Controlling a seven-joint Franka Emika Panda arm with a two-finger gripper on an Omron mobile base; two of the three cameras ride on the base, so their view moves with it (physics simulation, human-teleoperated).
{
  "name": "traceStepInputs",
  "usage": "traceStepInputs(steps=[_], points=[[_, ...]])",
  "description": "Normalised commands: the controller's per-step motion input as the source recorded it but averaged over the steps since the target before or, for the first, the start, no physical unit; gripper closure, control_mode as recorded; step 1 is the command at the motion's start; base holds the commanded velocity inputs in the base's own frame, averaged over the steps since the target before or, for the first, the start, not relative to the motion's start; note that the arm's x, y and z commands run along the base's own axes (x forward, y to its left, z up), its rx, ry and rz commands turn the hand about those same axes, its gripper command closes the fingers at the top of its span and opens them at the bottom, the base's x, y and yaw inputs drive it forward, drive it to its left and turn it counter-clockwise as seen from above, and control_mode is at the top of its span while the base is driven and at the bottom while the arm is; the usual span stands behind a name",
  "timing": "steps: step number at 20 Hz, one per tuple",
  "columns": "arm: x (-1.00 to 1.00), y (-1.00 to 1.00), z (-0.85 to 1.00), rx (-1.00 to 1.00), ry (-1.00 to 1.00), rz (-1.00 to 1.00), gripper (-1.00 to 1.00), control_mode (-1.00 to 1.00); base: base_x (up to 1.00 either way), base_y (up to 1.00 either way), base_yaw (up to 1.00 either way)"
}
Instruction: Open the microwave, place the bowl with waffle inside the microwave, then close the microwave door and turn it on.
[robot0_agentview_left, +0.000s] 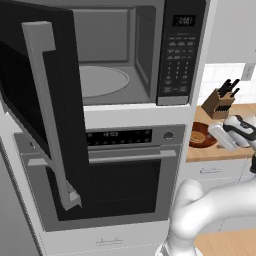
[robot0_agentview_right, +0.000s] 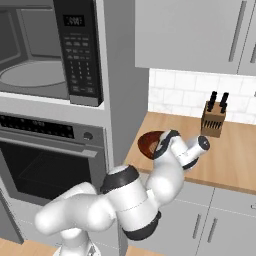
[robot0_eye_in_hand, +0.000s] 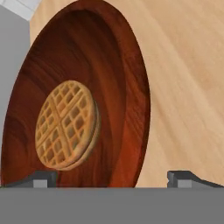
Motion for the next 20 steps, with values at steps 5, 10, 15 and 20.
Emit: traceStepInputs(steps=[5,10,15,20], points=[[0.26,0.0,-0.24,0.0,0.0,0.0,-1.0,-1.0,0.0,0.0,0.0],[0.18,0.0,-0.21,0.0,0.0,0.0,1.0,-1.0,0.0,0.0,0.0],[0.02,0.0,-0.15,0.0,0.0,0.0,1.0,-1.0,0.0,0.0,0.0],[0.0,0.0,-0.13,0.0,0.0,0.0,1.0,-1.0,0.0,0.0,0.0]])
